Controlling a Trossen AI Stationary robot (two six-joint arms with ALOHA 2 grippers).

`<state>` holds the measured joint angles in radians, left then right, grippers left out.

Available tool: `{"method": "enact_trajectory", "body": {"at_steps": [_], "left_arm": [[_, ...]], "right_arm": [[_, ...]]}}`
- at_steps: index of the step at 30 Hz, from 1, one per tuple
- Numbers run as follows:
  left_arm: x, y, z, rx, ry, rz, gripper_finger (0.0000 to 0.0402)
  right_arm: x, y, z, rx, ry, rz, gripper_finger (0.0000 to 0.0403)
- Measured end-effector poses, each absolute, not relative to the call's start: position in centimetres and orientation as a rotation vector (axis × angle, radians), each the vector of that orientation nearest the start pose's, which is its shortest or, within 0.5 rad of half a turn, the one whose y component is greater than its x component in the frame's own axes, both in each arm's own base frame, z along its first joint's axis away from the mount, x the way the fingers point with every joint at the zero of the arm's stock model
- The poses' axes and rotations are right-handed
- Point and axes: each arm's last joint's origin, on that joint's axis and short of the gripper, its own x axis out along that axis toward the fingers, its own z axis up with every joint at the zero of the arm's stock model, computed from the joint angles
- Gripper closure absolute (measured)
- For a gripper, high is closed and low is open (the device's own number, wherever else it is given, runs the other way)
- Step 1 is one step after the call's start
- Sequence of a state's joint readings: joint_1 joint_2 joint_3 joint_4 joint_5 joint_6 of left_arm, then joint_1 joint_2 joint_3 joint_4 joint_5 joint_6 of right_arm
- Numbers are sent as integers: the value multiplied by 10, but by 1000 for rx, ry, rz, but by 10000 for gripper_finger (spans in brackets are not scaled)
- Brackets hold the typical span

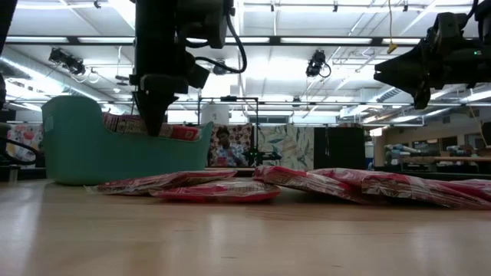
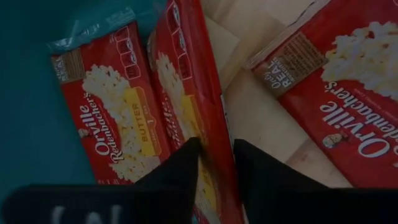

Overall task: Sort popcorn bags into baskets
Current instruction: Put the red popcorn bag into the green bin

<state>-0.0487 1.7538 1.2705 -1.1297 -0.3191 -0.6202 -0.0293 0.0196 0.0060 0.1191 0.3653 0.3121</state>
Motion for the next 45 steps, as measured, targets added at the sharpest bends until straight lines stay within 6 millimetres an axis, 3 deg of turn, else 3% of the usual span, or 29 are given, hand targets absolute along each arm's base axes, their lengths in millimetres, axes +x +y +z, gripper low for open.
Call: {"method": "enact_trajectory", "body": {"at_steps": [7, 12, 17, 21, 25, 32, 38, 45], "left_arm": [[305, -3, 212, -236, 1455, 690, 386], [302, -2, 217, -249, 1461, 696, 387], [299, 2, 239, -240, 1501, 734, 396], [294, 8, 258, -182, 1509, 856, 397], [283, 17, 257, -143, 1552, 989, 398], [280, 24, 234, -78, 1503, 1063, 391], [269, 32, 217, -62, 1564, 1104, 385], [274, 30, 223, -79, 1549, 1078, 305]], "right_arm": [[96, -13, 176, 326, -172, -374, 288], [96, -13, 176, 327, -173, -373, 288], [96, -13, 177, 328, -183, -372, 288], [96, -13, 177, 329, -187, -371, 288], [96, -13, 177, 329, -186, -371, 288], [96, -13, 177, 329, -187, -371, 288], [96, -13, 177, 329, -186, -371, 288], [96, -13, 177, 329, -186, -371, 288]]}}
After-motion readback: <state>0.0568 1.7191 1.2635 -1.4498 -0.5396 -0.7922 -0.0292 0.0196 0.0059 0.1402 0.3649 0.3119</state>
